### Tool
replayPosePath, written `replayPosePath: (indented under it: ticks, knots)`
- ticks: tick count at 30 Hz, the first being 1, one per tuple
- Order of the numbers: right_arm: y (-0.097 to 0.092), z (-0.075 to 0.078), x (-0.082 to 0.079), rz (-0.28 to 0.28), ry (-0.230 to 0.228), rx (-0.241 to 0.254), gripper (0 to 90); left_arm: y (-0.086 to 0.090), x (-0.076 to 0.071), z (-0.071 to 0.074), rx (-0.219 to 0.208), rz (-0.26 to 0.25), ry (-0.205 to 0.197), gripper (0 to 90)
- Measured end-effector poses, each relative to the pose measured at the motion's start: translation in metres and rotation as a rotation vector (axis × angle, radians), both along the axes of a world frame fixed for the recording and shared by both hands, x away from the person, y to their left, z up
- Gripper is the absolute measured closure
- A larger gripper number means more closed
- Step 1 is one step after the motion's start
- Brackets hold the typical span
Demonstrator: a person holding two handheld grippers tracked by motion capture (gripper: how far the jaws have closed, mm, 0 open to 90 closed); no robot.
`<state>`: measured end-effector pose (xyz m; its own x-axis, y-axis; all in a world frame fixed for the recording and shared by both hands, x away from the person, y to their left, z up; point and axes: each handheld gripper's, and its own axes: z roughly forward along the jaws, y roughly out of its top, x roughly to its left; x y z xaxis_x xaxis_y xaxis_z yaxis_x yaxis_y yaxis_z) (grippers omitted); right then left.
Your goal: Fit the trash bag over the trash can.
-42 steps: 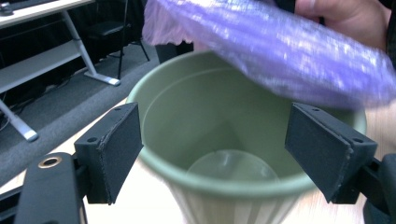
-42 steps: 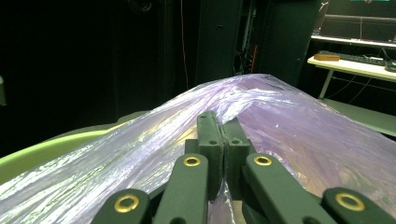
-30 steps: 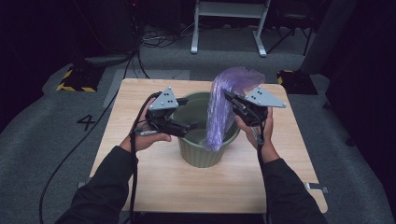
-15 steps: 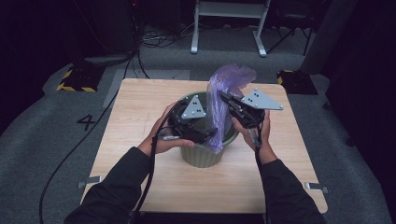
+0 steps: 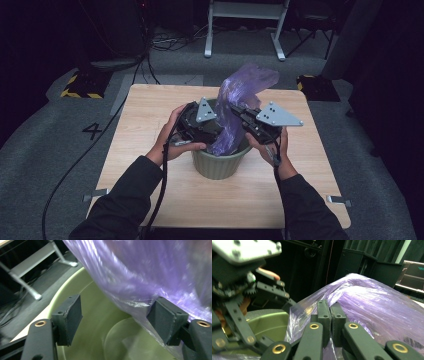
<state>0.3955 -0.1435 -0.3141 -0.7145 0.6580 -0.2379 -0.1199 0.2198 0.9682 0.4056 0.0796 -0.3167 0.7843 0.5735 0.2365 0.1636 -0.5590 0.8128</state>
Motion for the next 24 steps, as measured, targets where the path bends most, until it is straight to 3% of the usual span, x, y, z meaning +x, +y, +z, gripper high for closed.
replayPosePath:
  ticks: [5,8,12,16,18,22,24]
  knots:
    - [0.0,-0.007,-0.008,-0.004,-0.031,-0.045,89.1,0.01,-0.008,0.007,-0.07,-0.062,0.001,25.7]
    - [-0.001,-0.011,-0.012,-0.008,-0.039,-0.047,89.2,0.016,-0.014,0.012,-0.113,-0.105,-0.002,23.3]
    - [-0.003,-0.018,-0.015,0.011,-0.04,-0.053,89.1,0.017,-0.013,0.019,-0.151,-0.102,0.001,23.0]
    - [-0.004,-0.023,-0.019,0.034,-0.047,-0.062,88.6,0.013,-0.006,0.019,-0.158,-0.08,0.004,25.4]
    - [-0.004,-0.025,-0.021,0.049,-0.055,-0.069,88.3,0.012,-0.002,0.017,-0.144,-0.066,0.001,38.5]
    - [-0.005,-0.028,-0.025,0.076,-0.07,-0.084,87.4,0.01,0.002,0.014,-0.149,-0.099,0.014,57.0]
    - [-0.005,-0.029,-0.027,0.086,-0.077,-0.095,86.2,0.011,0.002,0.013,-0.144,-0.116,0.001,68.8]
